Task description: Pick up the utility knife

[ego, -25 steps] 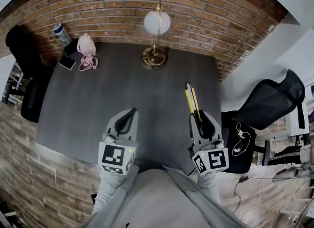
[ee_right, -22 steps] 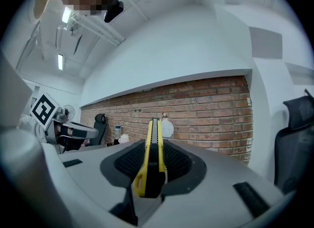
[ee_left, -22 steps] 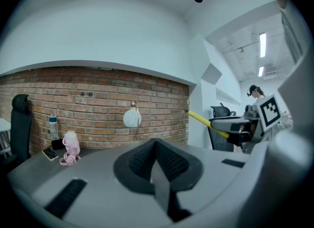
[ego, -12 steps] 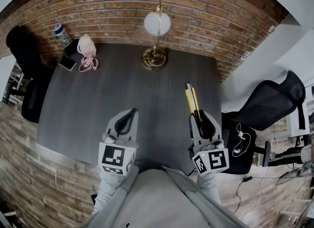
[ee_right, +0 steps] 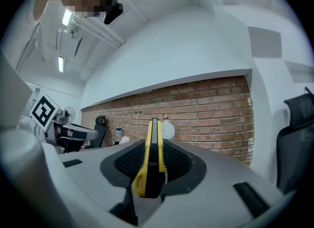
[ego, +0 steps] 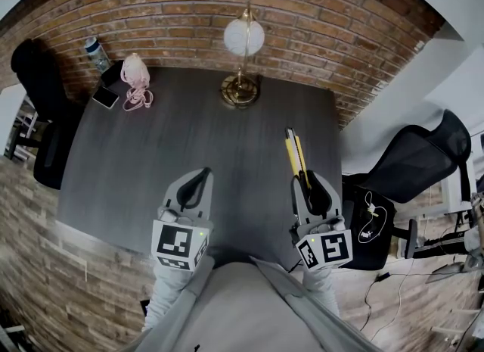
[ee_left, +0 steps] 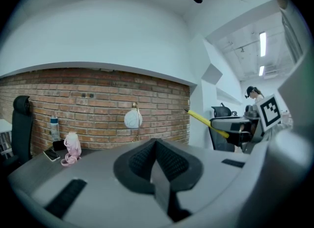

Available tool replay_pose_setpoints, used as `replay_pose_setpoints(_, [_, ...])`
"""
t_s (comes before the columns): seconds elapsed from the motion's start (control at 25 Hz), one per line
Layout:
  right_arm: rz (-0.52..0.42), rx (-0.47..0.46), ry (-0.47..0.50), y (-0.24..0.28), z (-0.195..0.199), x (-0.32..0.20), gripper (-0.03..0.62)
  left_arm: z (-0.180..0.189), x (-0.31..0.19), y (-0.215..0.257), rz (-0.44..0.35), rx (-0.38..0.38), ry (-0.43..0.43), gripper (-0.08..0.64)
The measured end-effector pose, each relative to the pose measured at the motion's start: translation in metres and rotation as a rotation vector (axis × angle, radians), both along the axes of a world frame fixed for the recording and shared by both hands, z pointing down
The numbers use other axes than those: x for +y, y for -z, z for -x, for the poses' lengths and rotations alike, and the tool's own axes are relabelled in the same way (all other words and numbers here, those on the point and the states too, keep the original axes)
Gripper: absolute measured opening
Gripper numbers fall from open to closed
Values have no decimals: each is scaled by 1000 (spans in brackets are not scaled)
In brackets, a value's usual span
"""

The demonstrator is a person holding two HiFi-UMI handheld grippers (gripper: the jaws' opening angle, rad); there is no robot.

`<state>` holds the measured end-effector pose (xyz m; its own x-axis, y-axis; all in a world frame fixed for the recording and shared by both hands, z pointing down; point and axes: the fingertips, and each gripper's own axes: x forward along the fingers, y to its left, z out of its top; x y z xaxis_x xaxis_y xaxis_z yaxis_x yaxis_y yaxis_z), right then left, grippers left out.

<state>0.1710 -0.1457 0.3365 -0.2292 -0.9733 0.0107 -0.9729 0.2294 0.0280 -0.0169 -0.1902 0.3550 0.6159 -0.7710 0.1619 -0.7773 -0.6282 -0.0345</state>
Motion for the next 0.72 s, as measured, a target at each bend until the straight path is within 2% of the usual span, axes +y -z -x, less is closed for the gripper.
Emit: replay_pose_setpoints(0.72, [-3,-6,-1,2,3,5,129,3,5,3,-7,10,-3,20])
